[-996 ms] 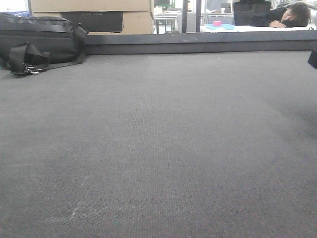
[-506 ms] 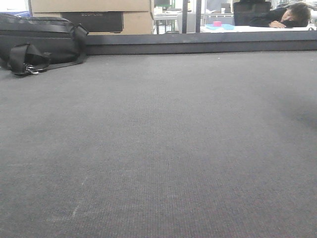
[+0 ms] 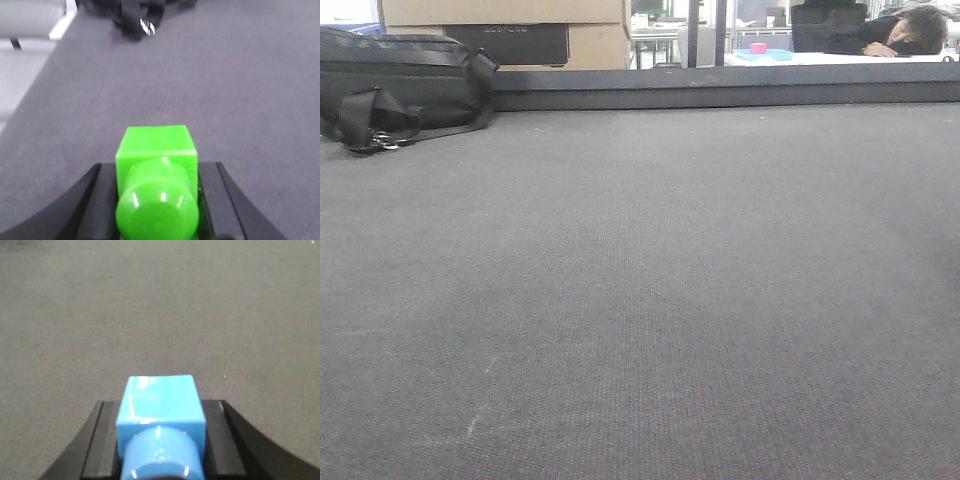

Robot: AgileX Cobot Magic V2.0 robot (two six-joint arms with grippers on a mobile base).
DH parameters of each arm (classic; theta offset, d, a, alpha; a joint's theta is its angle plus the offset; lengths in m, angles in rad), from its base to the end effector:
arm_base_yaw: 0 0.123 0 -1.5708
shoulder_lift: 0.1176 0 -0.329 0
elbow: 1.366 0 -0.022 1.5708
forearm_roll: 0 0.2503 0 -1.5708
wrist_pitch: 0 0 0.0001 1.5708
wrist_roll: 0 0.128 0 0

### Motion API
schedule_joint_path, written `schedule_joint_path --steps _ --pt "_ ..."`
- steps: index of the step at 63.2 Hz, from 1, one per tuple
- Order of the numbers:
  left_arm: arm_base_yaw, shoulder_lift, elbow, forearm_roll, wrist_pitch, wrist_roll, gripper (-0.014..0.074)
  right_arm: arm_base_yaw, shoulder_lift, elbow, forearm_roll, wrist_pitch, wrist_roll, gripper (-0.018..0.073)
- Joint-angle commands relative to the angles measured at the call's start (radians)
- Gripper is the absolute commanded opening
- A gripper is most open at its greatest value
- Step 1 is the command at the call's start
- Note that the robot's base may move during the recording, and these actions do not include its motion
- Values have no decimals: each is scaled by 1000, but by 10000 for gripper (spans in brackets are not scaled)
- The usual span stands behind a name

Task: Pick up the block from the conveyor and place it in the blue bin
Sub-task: 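Lift both held blocks up off the conveyor belt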

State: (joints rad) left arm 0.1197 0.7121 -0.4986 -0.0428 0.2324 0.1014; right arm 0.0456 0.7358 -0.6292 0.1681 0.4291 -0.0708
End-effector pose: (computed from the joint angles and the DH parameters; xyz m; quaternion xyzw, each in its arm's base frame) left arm 0.1479 0.0165 0.3110 -0.0218 0.8216 0.0470 0.5678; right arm 0.1491 0.0157 0.3332 -0.0031 0.8449 0.0635 0.5311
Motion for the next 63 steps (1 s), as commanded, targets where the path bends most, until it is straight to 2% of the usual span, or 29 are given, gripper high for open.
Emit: schedule_joint_path --steps 1,12,32,58,63 --pt "-3 -86 4 -7 -39 -2 -111 -3 -53 3 -6 -58 -9 -162" --pt "-3 -229 4 -7 -55 -2 -111 -3 -111 1 -6 -153 -9 -162" --pt "-3 -398 4 -7 -45 -2 -111 -3 -270 3 -6 -96 -9 -162" --pt "-3 -425 4 -7 -26 -2 -111 -3 -329 3 -8 -131 -9 -162" --pt "-11 -427 4 -7 -26 -2 -111 -3 -329 3 -8 -147 -39 -162"
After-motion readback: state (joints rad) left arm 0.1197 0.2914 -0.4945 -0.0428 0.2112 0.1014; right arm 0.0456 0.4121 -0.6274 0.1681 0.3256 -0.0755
